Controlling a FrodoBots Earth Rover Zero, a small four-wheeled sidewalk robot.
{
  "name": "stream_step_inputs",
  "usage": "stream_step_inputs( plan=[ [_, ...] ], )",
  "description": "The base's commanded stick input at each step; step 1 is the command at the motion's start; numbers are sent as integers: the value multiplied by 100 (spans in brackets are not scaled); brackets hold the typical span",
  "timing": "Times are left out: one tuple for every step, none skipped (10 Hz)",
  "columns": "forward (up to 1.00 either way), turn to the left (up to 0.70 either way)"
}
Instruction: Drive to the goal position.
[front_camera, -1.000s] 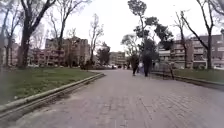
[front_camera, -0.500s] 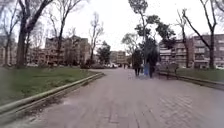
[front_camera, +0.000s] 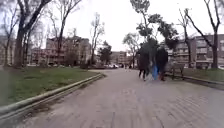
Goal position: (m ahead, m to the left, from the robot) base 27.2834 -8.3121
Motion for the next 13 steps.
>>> stream_step_inputs(
  plan=[
    [70, 0],
    [70, 0],
    [70, 0],
    [70, 0],
    [70, 0],
    [70, 0],
    [70, 0],
    [70, 0],
    [70, 0],
    [70, 0],
    [70, 0],
    [70, 0],
    [70, 0]
  ],
)
